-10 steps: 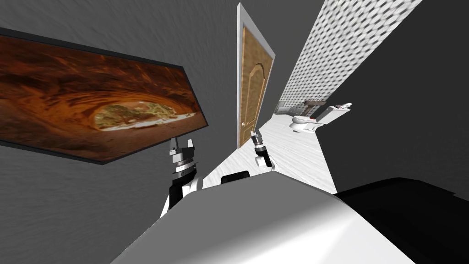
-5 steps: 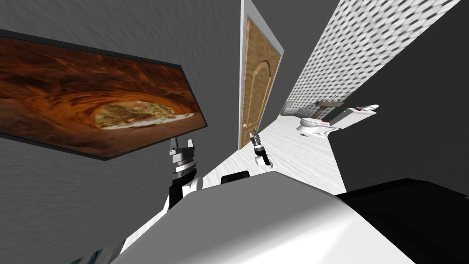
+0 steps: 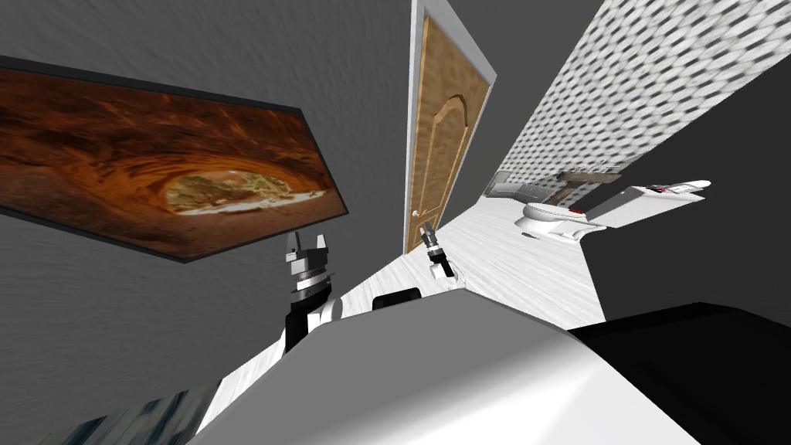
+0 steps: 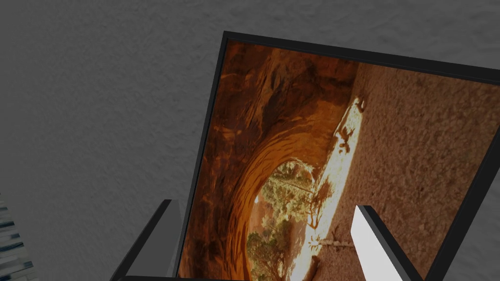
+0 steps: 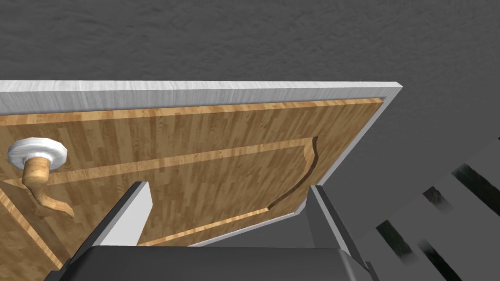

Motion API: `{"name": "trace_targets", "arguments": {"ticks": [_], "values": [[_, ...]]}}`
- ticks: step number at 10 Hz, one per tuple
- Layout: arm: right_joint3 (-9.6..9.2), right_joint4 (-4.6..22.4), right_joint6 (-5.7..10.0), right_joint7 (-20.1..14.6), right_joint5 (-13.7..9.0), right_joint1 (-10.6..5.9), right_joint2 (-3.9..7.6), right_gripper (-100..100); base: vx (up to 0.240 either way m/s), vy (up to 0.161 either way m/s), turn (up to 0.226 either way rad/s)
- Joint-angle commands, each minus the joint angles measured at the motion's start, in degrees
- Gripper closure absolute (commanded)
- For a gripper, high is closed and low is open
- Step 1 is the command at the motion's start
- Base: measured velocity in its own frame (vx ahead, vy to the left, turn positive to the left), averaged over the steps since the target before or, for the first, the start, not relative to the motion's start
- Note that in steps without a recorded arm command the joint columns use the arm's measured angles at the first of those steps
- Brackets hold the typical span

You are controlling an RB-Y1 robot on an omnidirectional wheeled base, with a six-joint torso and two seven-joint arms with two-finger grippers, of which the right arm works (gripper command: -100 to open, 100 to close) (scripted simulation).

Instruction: Pull the door open

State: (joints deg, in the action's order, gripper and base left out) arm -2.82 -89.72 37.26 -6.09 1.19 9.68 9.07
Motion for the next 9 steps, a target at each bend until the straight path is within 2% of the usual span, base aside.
{"name": "trace_targets", "arguments": {"ticks": [1,5,6,9], "values": [[0.13,1.78,-0.14,-0.13,-0.21,-1.03,0.33,-100,0.029,-0.087,0.045],[0.1,8.73,0.51,-0.72,-1.13,-3.91,1.92,-100,0.043,-0.104,0.142],[0.1,9.17,0.51,-0.72,-1.13,-3.91,1.92,-100,0.048,-0.093,0.057],[0.07,14.67,0.99,-1.15,-1.82,-6.05,3.07,-100,0.032,-0.096,0.132]]}}
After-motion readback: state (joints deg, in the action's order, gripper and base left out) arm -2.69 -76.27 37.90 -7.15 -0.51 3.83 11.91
